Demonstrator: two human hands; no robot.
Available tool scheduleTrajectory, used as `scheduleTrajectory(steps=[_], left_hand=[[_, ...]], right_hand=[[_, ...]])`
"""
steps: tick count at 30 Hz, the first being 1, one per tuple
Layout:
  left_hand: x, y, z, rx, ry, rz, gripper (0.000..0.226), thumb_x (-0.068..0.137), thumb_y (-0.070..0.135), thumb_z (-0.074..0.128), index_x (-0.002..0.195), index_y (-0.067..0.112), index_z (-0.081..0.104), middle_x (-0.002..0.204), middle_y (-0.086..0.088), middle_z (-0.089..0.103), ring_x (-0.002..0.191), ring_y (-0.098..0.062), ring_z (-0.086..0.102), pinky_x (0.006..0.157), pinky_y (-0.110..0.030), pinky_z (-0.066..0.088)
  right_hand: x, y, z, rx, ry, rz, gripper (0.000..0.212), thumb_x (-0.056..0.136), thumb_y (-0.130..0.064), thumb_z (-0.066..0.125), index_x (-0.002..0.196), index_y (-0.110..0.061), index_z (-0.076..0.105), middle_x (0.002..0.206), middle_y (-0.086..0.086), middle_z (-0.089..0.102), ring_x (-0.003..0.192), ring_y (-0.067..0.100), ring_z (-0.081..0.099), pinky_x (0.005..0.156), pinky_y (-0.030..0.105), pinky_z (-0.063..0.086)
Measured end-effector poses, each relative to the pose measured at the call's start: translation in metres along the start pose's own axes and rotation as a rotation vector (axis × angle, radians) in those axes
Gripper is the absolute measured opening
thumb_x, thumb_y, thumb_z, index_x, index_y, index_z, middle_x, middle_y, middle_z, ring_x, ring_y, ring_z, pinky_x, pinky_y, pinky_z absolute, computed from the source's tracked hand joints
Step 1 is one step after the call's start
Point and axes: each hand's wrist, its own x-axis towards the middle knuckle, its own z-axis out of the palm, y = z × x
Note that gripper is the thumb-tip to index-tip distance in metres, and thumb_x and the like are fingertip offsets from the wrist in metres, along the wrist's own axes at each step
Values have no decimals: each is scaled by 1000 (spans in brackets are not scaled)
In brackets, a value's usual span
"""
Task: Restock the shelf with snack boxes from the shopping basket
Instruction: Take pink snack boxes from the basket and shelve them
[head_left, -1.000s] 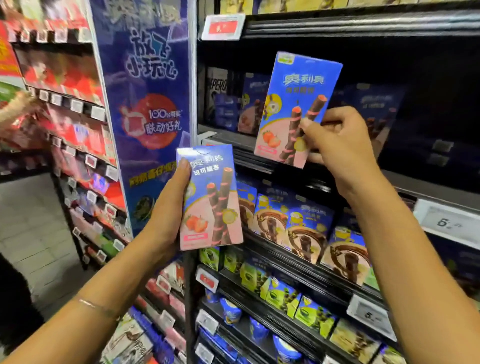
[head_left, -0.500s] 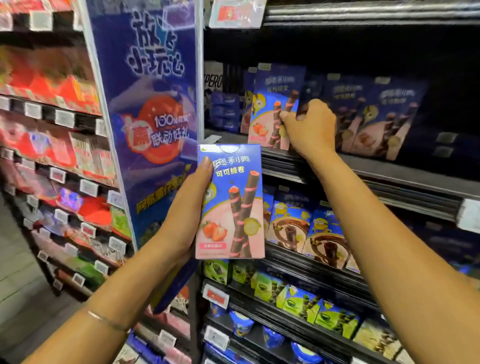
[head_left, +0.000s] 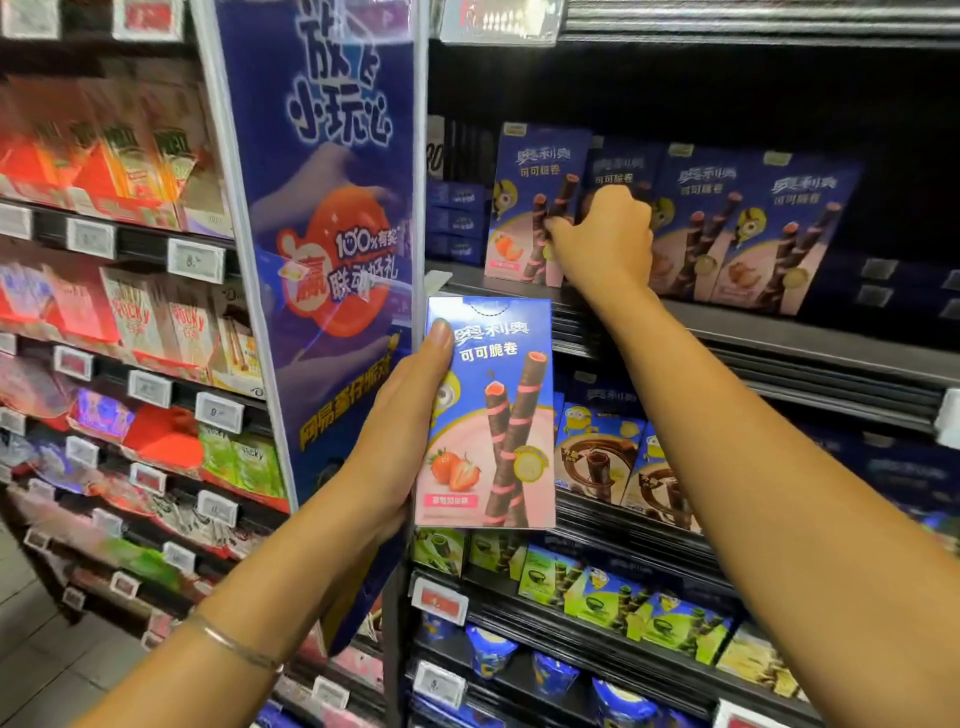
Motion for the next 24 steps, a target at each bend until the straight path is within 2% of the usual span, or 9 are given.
scheduleTrajectory(steps=[2, 6, 8, 12, 14, 16, 18, 20, 24], left_hand=[[2, 10, 6, 10, 11, -19, 45, 101, 54, 50, 110, 19, 77, 106, -8, 82, 96, -24, 79, 93, -42, 62], [4, 26, 6, -58, -55, 36, 33, 115, 23, 33, 87, 20, 51, 75, 17, 74, 38, 6, 58, 82, -19, 55], [3, 30, 14, -79, -64, 4, 27, 114, 20, 37, 94, 18, 55, 95, 9, 73, 43, 1, 61, 73, -15, 52], [6, 26, 12, 35, -64, 48, 33, 114, 25, 34, 89, 20, 55, 58, 12, 70, 42, 4, 59, 57, -13, 46], [0, 28, 9, -42, -64, 50, 32, 114, 22, 31, 111, 15, 62, 91, -2, 82, 53, 6, 65, 55, -7, 43], [-2, 21, 1, -15, -21, 42, 39, 114, 26, 35, 141, 6, 54, 137, -15, 67, 96, 2, 72, 67, -3, 45], [-6, 16, 6, 39, 32, -25, 51, 106, 48, 48, 142, 13, 59, 136, -12, 69, 121, -26, 69, 101, -36, 56], [0, 7, 3, -8, 65, -84, 62, 99, 61, 53, 141, 17, 61, 134, -11, 71, 123, -36, 68, 109, -58, 51], [5, 0, 5, -40, 55, -21, 62, 94, 65, 58, 137, 22, 66, 131, -9, 74, 116, -32, 73, 100, -51, 57]], right_hand=[[1, -3, 2, -18, 2, 6, 33, 90, -36, 74, 88, -15, 49, 98, 10, 58, 94, 39, 61, 67, 38, 40], [2, -8, 8, -53, -9, 9, 25, 91, -31, 71, 93, -11, 57, 105, 15, 66, 96, 40, 63, 68, 37, 44], [2, -11, 9, -60, -3, 19, 23, 92, -29, 70, 99, -9, 60, 108, 16, 66, 98, 41, 63, 69, 37, 42], [0, -13, 11, -73, 8, 7, 20, 93, -24, 69, 100, -9, 58, 110, 17, 65, 97, 40, 63, 68, 37, 40], [-2, -10, 13, -89, -11, 1, 19, 92, -22, 68, 95, -13, 51, 108, 16, 64, 95, 39, 62, 68, 38, 40], [-3, -6, 14, -102, -51, 21, 23, 92, -21, 69, 93, -15, 46, 105, 14, 62, 93, 37, 61, 67, 38, 41], [-3, -3, 9, -76, -58, 47, 28, 92, -24, 71, 94, -15, 45, 100, 9, 56, 92, 34, 59, 67, 39, 42], [-5, -2, -3, -24, -44, 47, 32, 91, -32, 73, 96, -13, 48, 101, 6, 58, 90, 30, 57, 69, 39, 44], [-35, 2, -45, 162, -21, -20, 34, 92, -47, 67, 85, -13, 63, 81, -5, 64, 75, 11, 61, 64, 28, 42]])
